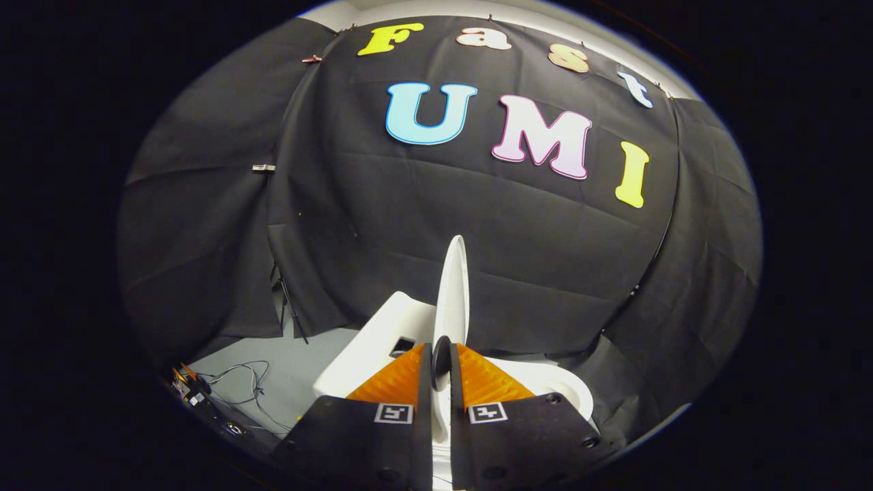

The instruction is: Open the toilet lid.

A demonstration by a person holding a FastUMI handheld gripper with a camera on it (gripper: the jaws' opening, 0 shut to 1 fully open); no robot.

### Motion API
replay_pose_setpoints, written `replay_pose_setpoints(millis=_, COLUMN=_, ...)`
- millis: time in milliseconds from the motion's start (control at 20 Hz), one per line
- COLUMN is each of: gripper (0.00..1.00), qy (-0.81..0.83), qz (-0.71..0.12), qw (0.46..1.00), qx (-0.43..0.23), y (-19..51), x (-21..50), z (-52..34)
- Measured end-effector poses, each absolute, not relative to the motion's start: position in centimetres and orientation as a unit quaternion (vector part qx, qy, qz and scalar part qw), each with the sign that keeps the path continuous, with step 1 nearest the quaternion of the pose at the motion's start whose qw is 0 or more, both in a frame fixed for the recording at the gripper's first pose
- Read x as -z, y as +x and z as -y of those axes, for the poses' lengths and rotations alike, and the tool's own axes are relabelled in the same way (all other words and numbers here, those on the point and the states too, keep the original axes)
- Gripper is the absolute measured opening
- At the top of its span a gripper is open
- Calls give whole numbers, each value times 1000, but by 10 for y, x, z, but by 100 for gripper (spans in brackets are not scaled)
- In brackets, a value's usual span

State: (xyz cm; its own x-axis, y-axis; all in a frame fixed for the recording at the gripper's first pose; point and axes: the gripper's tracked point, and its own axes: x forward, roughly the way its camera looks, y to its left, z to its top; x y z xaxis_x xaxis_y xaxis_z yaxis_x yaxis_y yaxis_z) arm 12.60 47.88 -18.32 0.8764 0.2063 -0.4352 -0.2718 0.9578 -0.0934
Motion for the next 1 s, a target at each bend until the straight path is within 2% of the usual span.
replay_pose_setpoints(millis=150, gripper=15, qy=-79, qz=-204, qw=968, qx=-121, y=119, x=173, z=-477)
replay_pose_setpoints(millis=300, gripper=34, qy=-85, qz=-183, qw=971, qx=-131, y=112, x=164, z=-476)
replay_pose_setpoints(millis=550, gripper=100, qy=-62, qz=-179, qw=971, qx=-147, y=99, x=149, z=-465)
replay_pose_setpoints(millis=1000, gripper=98, qy=-32, qz=-127, qw=981, qx=-143, y=80, x=86, z=-399)
